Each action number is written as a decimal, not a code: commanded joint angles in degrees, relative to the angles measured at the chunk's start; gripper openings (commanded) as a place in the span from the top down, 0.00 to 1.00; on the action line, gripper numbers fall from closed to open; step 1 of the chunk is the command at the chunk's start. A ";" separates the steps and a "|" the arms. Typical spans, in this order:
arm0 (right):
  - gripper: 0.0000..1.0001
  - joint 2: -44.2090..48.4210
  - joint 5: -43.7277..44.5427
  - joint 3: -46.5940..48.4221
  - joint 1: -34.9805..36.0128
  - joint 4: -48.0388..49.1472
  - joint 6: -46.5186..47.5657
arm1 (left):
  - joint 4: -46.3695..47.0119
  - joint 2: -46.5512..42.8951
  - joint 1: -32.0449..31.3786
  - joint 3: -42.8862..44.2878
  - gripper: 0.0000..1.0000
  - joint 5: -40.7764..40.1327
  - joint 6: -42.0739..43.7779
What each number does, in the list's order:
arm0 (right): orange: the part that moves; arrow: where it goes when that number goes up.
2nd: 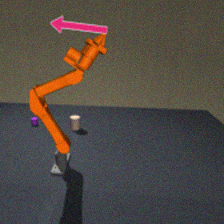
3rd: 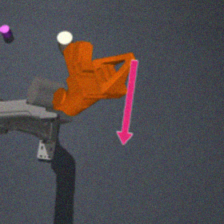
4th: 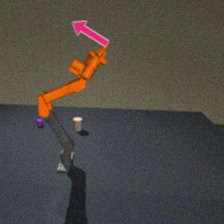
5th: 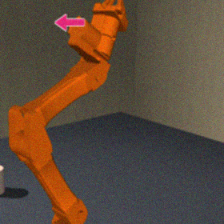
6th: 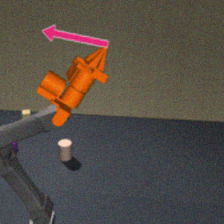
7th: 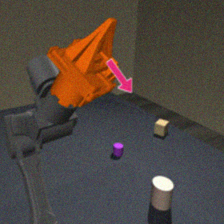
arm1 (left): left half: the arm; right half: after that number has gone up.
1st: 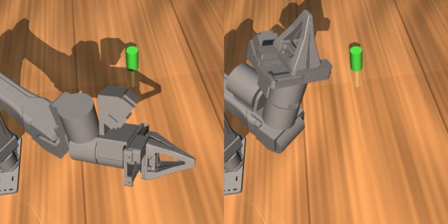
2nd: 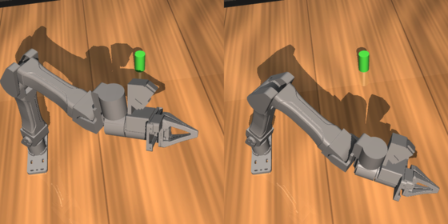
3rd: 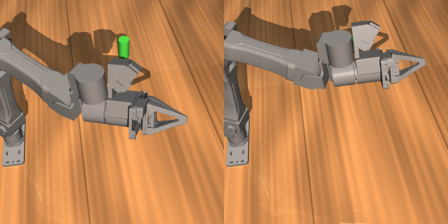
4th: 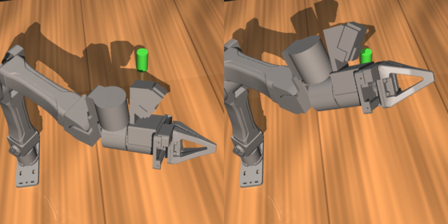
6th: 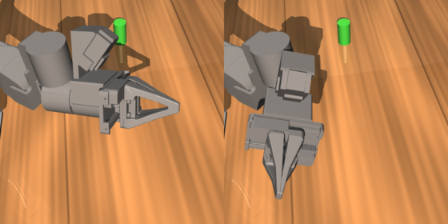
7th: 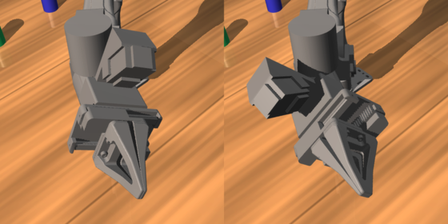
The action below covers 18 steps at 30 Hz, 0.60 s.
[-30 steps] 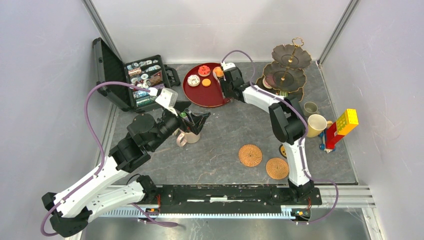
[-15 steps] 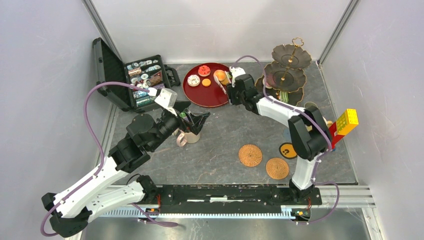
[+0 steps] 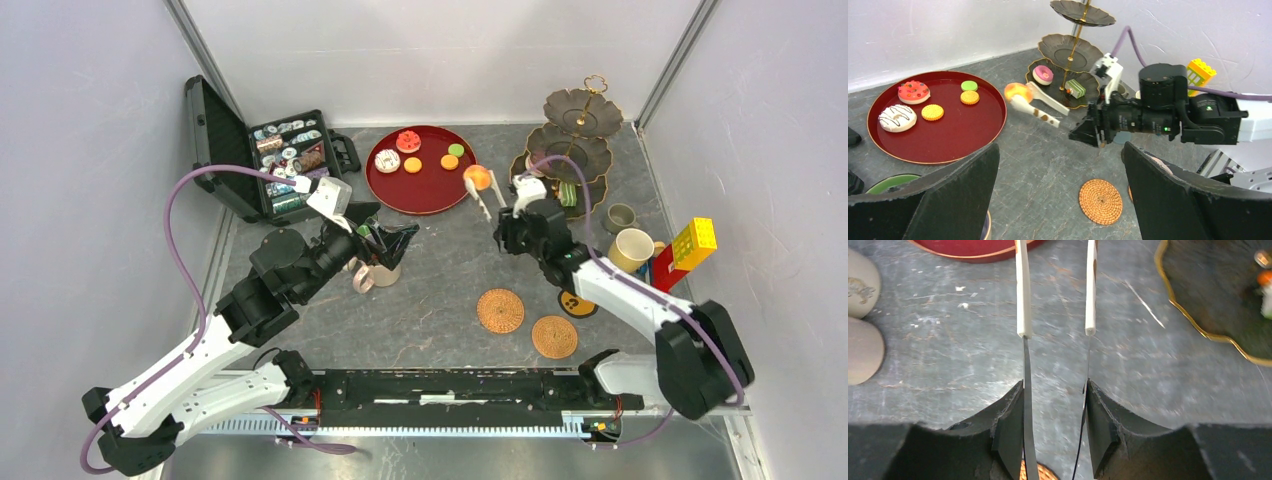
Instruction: Serve the afternoon tea
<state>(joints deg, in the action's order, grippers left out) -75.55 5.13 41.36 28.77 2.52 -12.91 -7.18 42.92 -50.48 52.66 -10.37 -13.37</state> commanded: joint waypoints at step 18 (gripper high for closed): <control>1.00 7.01 6.73 -6.81 -12.50 -0.78 -10.63 | 1.75 0.36 0.12 1.75 0.00 -0.09 1.94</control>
<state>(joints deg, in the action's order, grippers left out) -68.58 7.25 34.68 17.23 -0.10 -21.89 -7.18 43.18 -50.48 52.66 -10.37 -13.37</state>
